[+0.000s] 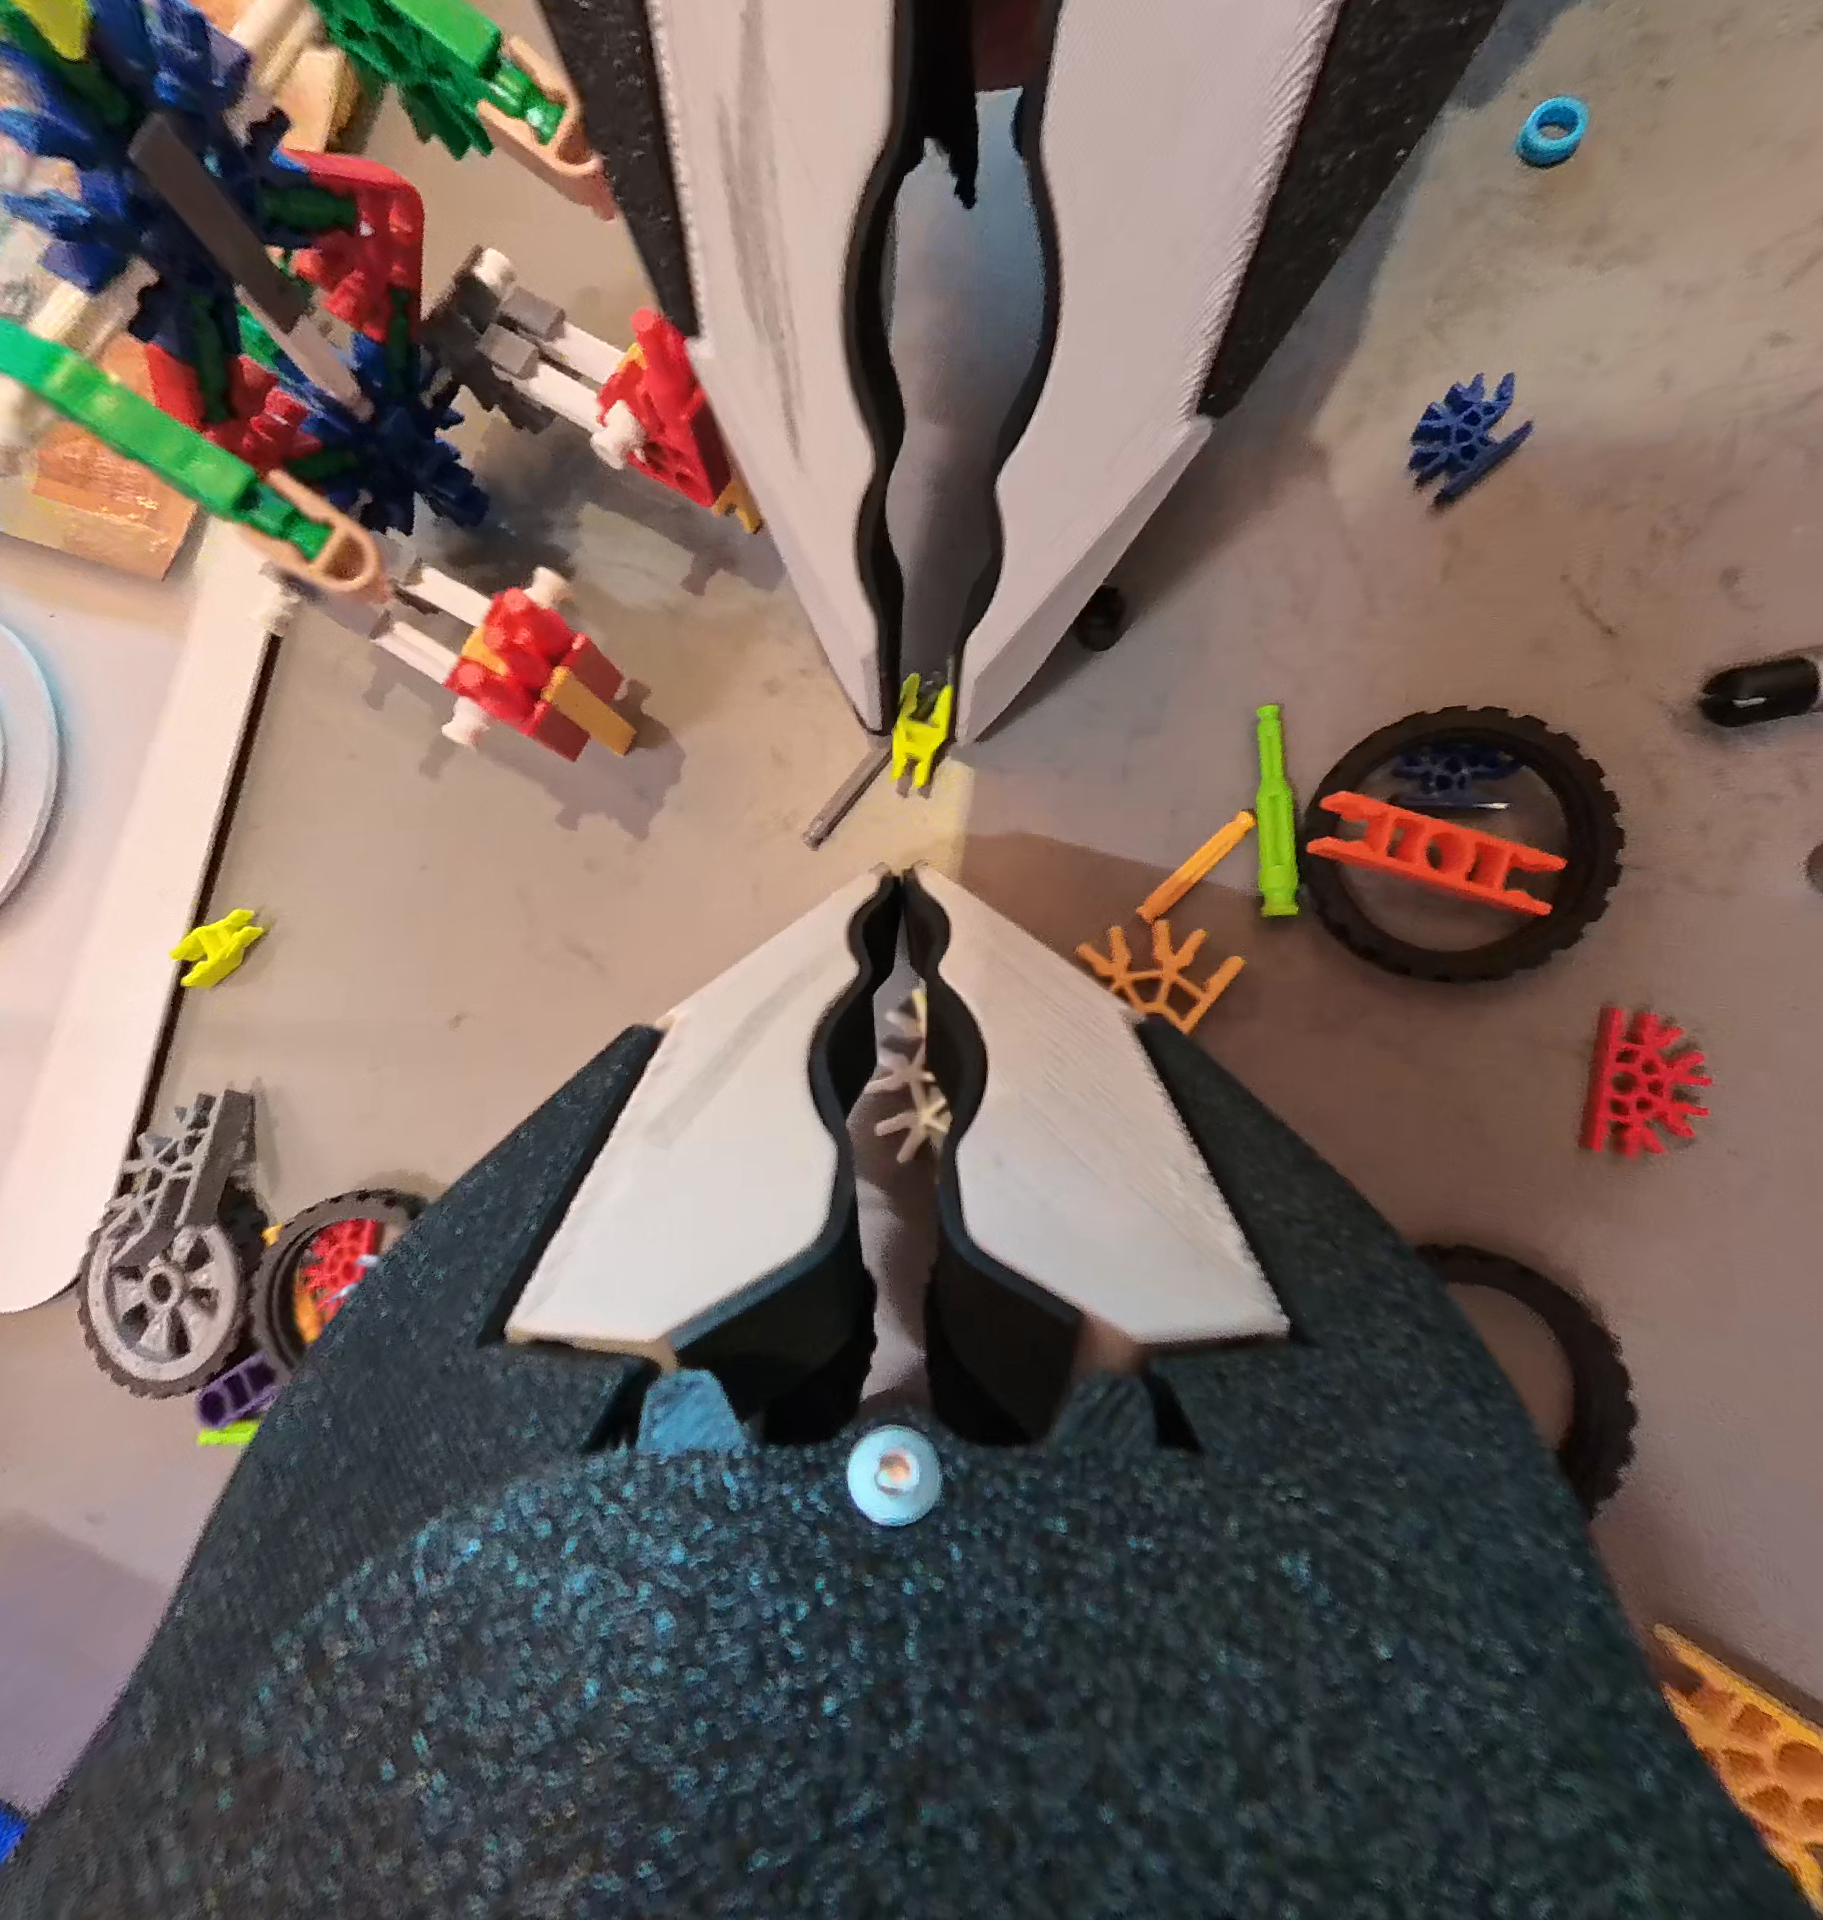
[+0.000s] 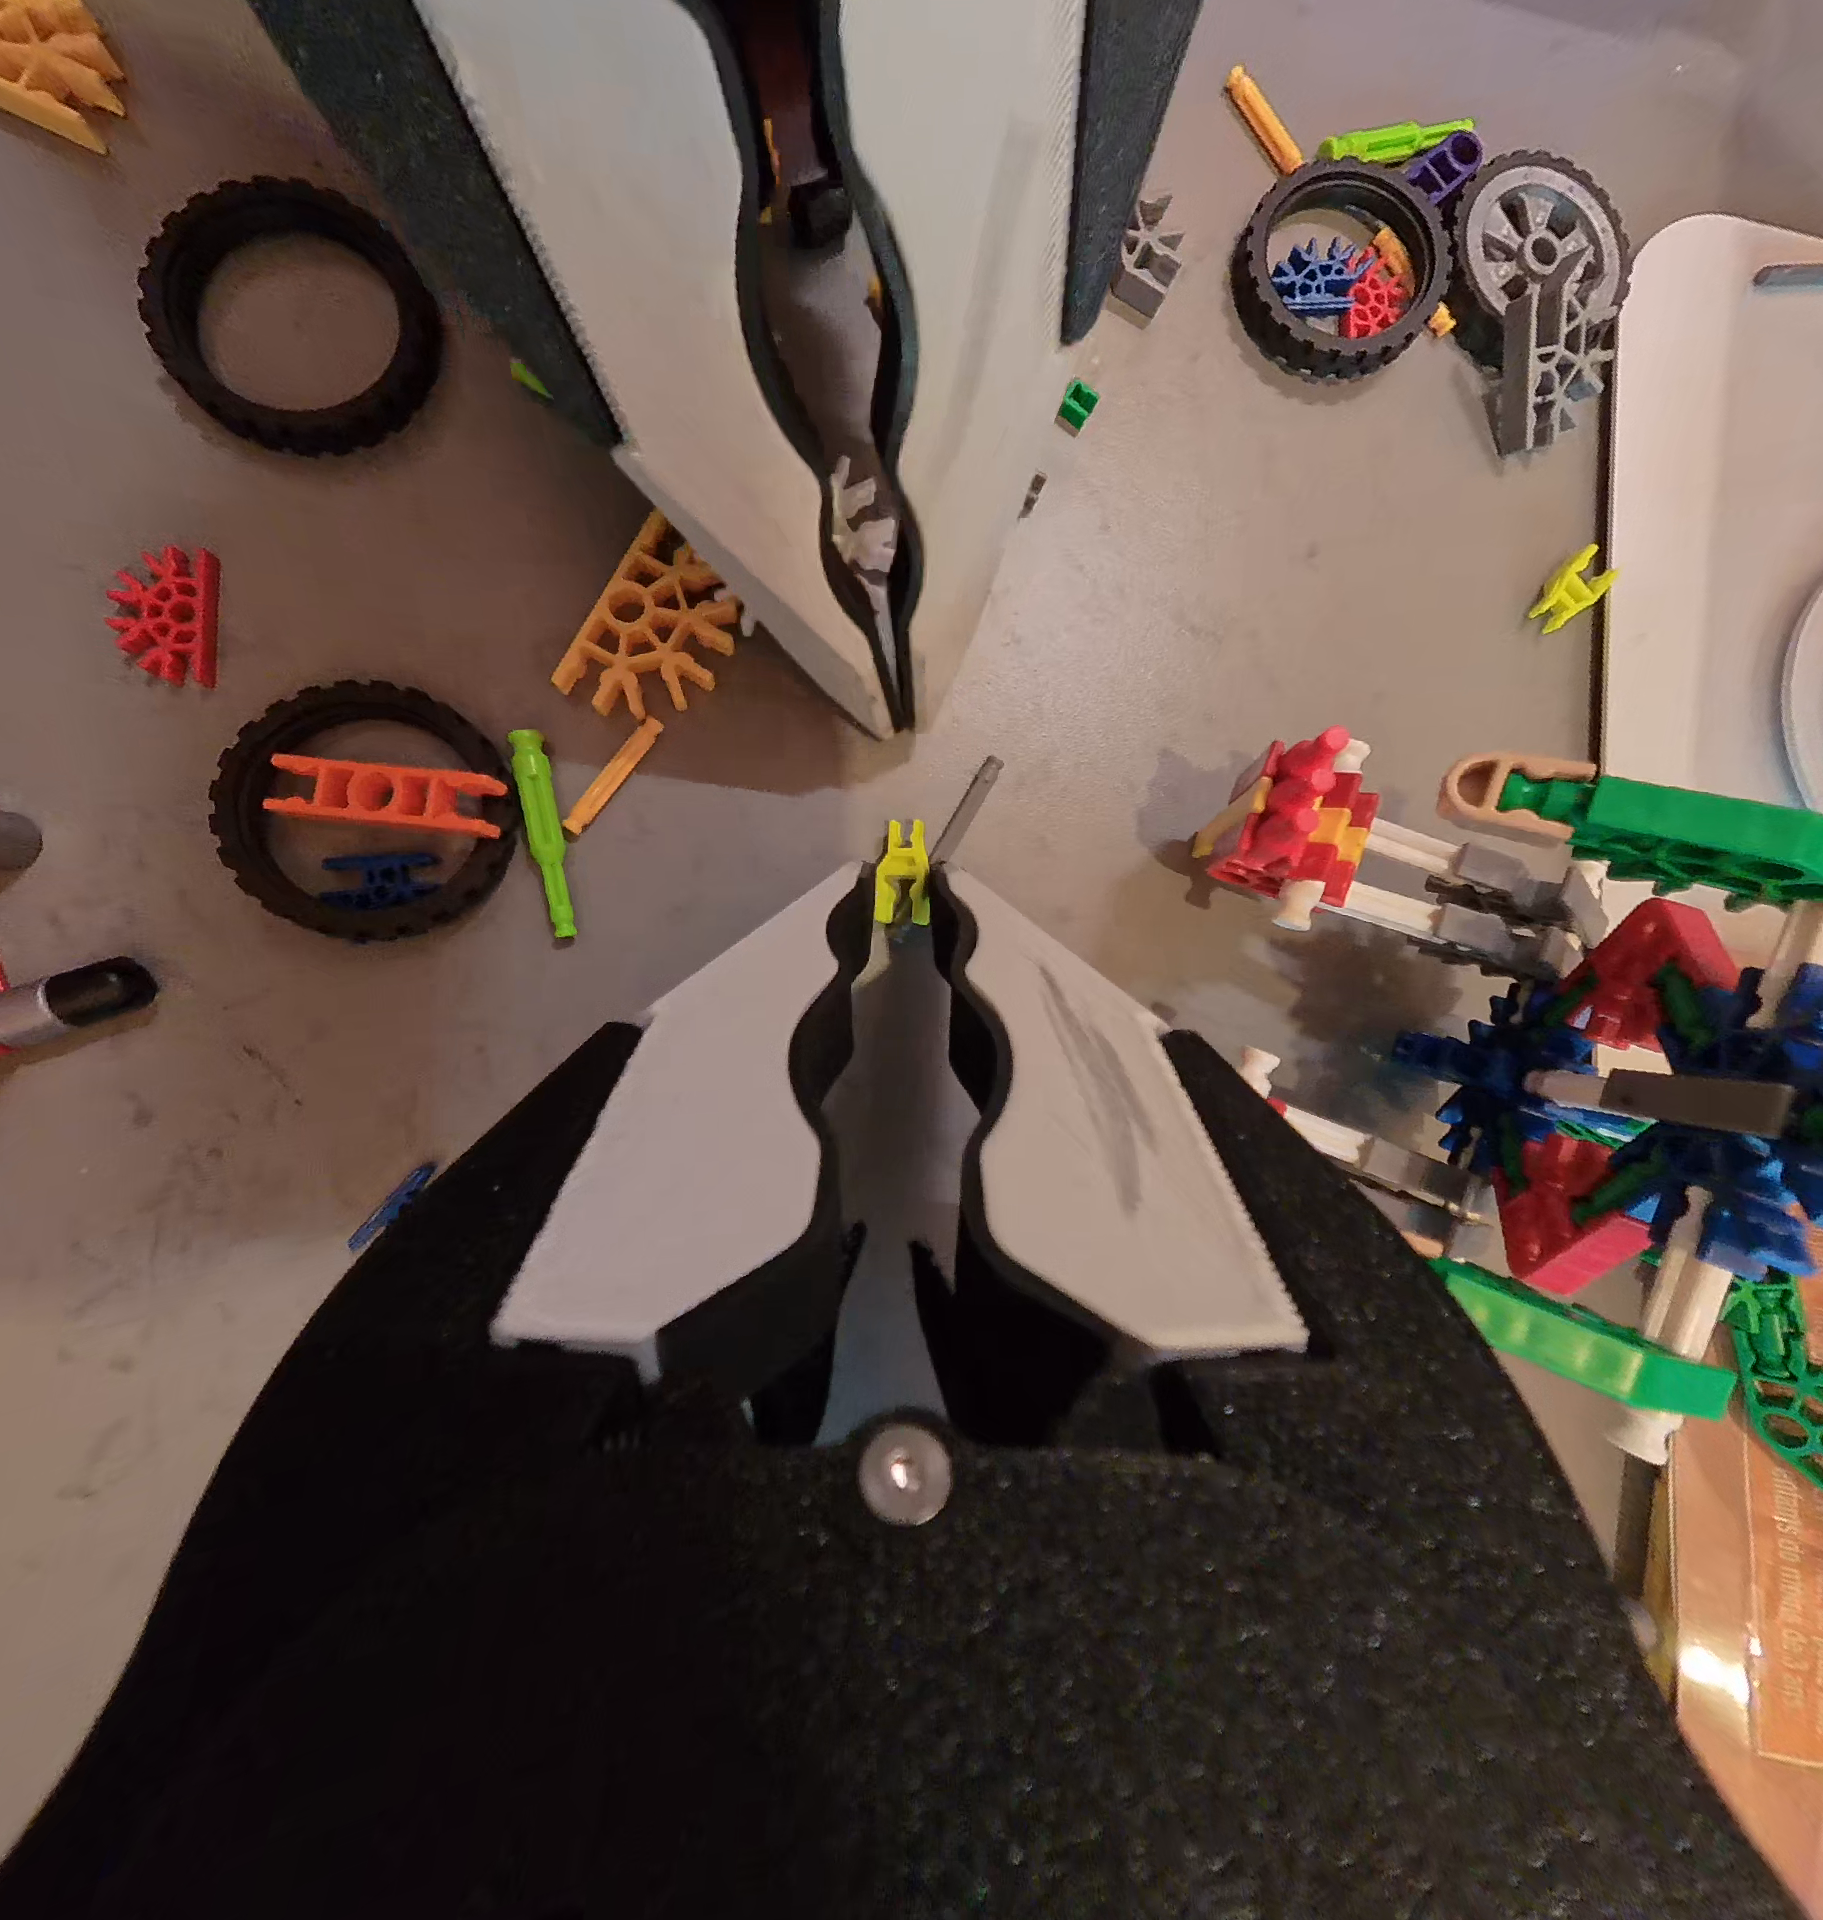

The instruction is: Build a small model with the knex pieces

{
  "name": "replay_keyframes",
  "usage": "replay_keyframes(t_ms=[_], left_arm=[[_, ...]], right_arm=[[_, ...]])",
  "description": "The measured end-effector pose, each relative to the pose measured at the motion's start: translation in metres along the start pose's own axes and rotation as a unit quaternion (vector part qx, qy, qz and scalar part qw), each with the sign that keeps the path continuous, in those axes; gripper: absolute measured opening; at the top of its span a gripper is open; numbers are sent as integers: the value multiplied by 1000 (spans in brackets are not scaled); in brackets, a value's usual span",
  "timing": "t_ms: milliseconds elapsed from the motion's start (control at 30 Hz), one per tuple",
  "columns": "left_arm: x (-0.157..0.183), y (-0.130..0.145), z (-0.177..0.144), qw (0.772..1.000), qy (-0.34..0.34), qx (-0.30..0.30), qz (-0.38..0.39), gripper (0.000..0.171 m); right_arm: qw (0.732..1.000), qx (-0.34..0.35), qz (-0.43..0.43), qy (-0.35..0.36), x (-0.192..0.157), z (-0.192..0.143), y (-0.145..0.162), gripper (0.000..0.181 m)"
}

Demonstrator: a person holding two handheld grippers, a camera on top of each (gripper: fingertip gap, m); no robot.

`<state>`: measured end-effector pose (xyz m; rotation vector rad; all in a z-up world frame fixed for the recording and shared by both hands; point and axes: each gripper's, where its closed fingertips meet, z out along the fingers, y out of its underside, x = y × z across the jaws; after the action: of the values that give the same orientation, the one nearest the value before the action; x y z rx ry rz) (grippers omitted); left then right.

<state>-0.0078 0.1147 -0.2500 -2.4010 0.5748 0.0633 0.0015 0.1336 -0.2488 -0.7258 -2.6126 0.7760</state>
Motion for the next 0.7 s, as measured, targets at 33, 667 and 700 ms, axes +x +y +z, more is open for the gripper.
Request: replay_keyframes(t_ms=[33, 667, 700], left_arm=[[-3, 0, -1, 1000, -6, 2, 0, 0], [-11, -10, 10, 998, -4, 9, 65, 8], [-10, -9, 11, 998, 1, 9, 64, 4]], right_arm=[[1000, 1, 1, 0, 0, 0, 0, 10], [1000, 6, 5, -4, 0, -5, -1, 10], [1000, 5, 5, -5, 0, -5, -1, 10]])
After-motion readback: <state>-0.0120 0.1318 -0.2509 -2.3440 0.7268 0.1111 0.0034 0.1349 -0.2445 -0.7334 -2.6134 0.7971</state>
